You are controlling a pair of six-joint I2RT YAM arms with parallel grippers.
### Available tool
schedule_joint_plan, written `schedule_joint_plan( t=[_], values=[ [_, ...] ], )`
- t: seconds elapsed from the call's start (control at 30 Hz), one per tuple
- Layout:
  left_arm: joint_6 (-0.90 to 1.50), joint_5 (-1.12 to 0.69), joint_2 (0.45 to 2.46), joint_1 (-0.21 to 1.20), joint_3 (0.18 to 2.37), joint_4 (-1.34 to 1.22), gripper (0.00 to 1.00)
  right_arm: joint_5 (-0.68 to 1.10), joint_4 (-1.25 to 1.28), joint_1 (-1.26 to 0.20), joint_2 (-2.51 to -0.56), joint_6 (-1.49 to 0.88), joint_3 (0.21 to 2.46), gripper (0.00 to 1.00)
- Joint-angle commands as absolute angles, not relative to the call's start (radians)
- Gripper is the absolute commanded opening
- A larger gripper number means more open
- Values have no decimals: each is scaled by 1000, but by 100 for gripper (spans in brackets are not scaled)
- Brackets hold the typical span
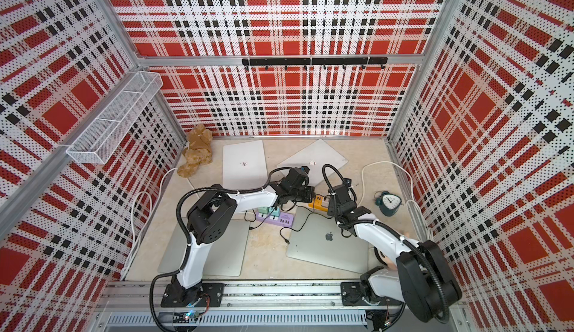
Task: Unplug the laptop charger
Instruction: Remove the plug from the socket.
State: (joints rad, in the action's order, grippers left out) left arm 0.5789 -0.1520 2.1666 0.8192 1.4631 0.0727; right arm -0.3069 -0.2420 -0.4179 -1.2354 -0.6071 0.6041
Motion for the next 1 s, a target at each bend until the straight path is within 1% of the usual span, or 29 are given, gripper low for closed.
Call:
schedule_joint_plan(
  t=[0.0,0.27,0.7,0.97],
  values=[
    [582,-135,2246,830,1401,184,0,-226,-209,-403,-1176,-617,601,33],
    [584,-129,2250,836,1399,181,0,-303,-286,-410,-1232,-581,637,31],
    [588,-146,2216,842,1405,172,0,-331,-338,-411,-1132,-581,631,31],
    [593,-181,2185,844,1460,174,0,-331,-368,-439,-1082,-591,626,30]
  ],
)
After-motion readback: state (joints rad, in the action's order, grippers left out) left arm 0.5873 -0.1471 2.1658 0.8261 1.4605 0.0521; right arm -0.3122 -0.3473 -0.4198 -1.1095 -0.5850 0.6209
